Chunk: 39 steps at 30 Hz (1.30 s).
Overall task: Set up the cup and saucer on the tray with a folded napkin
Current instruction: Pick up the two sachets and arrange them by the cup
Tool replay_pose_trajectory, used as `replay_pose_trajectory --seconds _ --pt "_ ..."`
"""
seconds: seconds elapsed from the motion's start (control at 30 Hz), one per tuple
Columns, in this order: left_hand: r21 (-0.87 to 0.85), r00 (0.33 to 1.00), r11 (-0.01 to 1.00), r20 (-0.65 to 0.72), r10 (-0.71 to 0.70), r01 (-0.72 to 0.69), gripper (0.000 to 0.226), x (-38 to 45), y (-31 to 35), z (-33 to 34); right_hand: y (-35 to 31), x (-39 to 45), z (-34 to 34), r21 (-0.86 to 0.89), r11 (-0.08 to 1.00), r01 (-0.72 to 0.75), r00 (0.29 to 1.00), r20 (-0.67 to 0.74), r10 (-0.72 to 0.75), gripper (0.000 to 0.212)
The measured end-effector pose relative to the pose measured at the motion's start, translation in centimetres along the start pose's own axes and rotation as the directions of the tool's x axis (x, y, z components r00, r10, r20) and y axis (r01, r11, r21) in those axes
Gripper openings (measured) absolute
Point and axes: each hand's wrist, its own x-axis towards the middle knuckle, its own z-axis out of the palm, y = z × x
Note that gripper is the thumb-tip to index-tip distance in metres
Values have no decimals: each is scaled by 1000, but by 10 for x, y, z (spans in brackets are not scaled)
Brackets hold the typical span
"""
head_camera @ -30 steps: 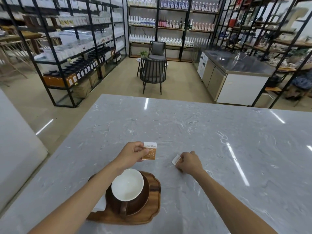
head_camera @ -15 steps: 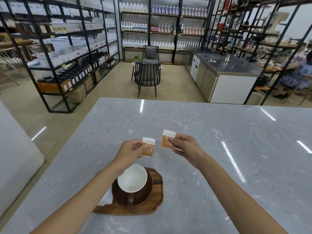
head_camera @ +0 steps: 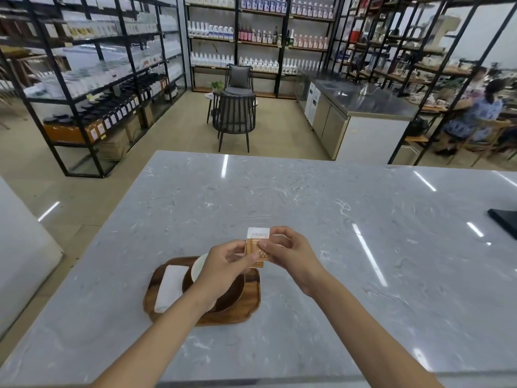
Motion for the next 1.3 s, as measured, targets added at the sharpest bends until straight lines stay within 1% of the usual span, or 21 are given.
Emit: replay_pose_trajectory --seconds 0.1,0.2,0.3,0.37,0.47,0.53,0.63,0.73,0.8,0.9,0.97,1.1,1.17,1.23,1.27,1.3 --pt "-33 998 999 -55 -8 6 18 -13 -12 10 9 -10 -4 15 999 -46 999 9 46 36" --pt "-85 990 996 -135 -31 20 21 -21 -27 18 16 -13 -12 -68 992 -109 992 60 113 31" --pt "-150 968 988 -237 -84 49 28 -27 -41 28 22 -9 -23 -128 983 -133 979 137 151 28" --pt "-175 951 983 -292 -105 55 30 -30 -52 36 26 -3 -33 -145 978 -147 968 184 173 21" --pt "-168 914 985 -391 -104 40 24 -34 -71 54 37 12 -49 -189 969 -159 949 240 203 16" --pt "-147 855 988 -506 -116 47 24 -36 -85 67 46 24 -59 -276 947 -166 924 291 247 16" --pt "-153 728 986 -669 -149 61 28 -38 -106 83 61 38 -71 -363 912 -189 882 346 321 23" --pt "-166 625 983 -761 -177 77 27 -35 -122 98 75 50 -77 -383 894 -235 844 376 383 27" --pt "-165 560 984 -810 -175 70 25 -32 -130 109 82 58 -79 -393 886 -247 829 388 403 25" --pt "-146 483 987 -861 -160 65 22 -26 -135 120 88 73 -79 -407 888 -214 823 415 388 18" --pt "-120 429 989 -891 -146 88 21 -25 -137 124 91 82 -76 -434 882 -185 819 427 382 14" --pt "-133 346 984 -923 -166 117 17 -25 -138 128 101 97 -65 -523 841 -138 811 428 399 9" --pt "-183 317 976 -924 -212 119 15 -24 -138 128 108 101 -59 -581 810 -77 842 397 365 9" --pt "-255 310 960 -909 -279 117 15 -24 -136 127 113 105 -55 -636 772 0 873 377 310 13" --pt "-274 312 955 -902 -297 118 15 -25 -134 128 115 106 -54 -654 756 32 883 372 285 15" --pt "-257 316 957 -904 -287 135 14 -25 -133 128 115 107 -55 -667 743 64 889 377 262 18"
